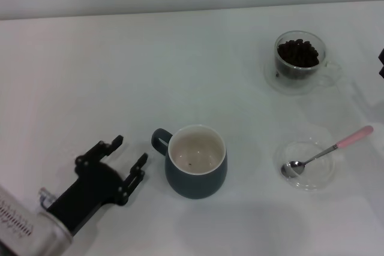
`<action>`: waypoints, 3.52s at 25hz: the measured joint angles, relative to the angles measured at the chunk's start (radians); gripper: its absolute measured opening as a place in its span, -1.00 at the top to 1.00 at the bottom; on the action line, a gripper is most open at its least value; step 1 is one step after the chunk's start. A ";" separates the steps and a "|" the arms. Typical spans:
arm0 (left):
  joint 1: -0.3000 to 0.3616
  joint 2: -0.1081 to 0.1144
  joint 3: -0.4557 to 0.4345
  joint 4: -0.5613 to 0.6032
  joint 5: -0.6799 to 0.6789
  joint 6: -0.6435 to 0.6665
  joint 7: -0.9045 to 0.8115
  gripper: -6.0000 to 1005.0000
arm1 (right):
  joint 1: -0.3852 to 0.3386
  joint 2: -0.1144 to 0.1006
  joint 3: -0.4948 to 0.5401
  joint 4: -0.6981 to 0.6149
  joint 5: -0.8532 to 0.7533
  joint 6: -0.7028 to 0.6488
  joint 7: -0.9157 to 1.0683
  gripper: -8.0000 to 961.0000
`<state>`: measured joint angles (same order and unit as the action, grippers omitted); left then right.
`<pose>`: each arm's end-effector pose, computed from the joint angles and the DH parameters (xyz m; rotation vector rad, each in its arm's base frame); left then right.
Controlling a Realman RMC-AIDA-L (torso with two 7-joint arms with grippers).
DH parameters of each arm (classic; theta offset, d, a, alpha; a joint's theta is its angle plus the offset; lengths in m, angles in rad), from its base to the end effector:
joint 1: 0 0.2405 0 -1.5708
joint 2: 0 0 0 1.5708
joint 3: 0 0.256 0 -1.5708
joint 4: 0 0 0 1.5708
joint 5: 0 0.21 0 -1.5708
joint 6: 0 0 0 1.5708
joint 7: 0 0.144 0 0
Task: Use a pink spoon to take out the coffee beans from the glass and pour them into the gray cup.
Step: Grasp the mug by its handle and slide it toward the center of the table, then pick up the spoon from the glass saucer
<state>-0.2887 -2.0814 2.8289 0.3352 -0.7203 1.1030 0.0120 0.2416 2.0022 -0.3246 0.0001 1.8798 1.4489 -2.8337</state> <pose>-0.2970 0.2307 -0.1240 -2.2490 -0.3257 -0.6039 0.3914 0.2436 0.0363 -1.6036 0.4942 0.6642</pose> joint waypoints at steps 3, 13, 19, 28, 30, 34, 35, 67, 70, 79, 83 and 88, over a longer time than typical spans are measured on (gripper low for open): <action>0.042 0.001 -0.001 -0.004 -0.015 0.033 0.008 -0.13 | -0.009 -0.005 0.001 -0.004 0.003 -0.003 0.028 -0.67; 0.168 0.004 -0.002 -0.093 -0.169 0.315 0.014 -0.13 | -0.075 -0.012 -0.041 -0.198 -0.094 -0.088 0.648 -0.66; 0.186 0.004 -0.002 -0.137 -0.274 0.421 -0.030 -0.12 | -0.092 -0.025 -0.042 -0.255 -0.265 -0.082 1.047 -0.66; 0.179 0.007 -0.002 -0.192 -0.346 0.494 -0.079 -0.12 | -0.097 -0.026 -0.046 -0.195 -0.385 -0.004 1.244 -0.66; 0.179 0.007 -0.002 -0.197 -0.348 0.510 -0.081 -0.12 | -0.107 -0.025 -0.050 -0.162 -0.395 0.008 1.245 -0.66; 0.179 0.007 -0.002 -0.198 -0.364 0.529 -0.081 -0.12 | -0.124 -0.014 -0.052 -0.148 -0.397 0.011 1.233 -0.66; 0.179 0.007 -0.002 -0.198 -0.368 0.531 -0.081 -0.12 | -0.126 -0.014 -0.053 -0.140 -0.397 0.012 1.228 -0.66; 0.174 0.007 -0.002 -0.212 -0.388 0.535 -0.075 -0.11 | -0.133 -0.010 -0.075 -0.053 -0.398 0.014 1.190 -0.12; 0.174 0.007 -0.002 -0.212 -0.393 0.535 -0.074 -0.11 | -0.131 -0.008 -0.075 -0.045 -0.398 0.009 1.190 -0.13; 0.171 0.006 -0.002 -0.224 -0.408 0.534 -0.074 -0.12 | -0.126 -0.007 -0.077 -0.040 -0.398 -0.001 1.186 0.00; 0.171 0.006 -0.002 -0.225 -0.411 0.531 -0.073 -0.12 | -0.124 -0.007 -0.080 -0.040 -0.398 -0.002 1.185 0.33; 0.171 0.006 -0.002 -0.225 -0.411 0.530 -0.073 -0.12 | -0.121 -0.006 -0.093 -0.048 -0.398 0.011 1.185 0.63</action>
<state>-0.1182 -2.0755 2.8271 0.1104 -1.1315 1.6331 -0.0613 0.1204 1.9957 -0.4177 -0.0484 1.4818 1.4603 -1.6483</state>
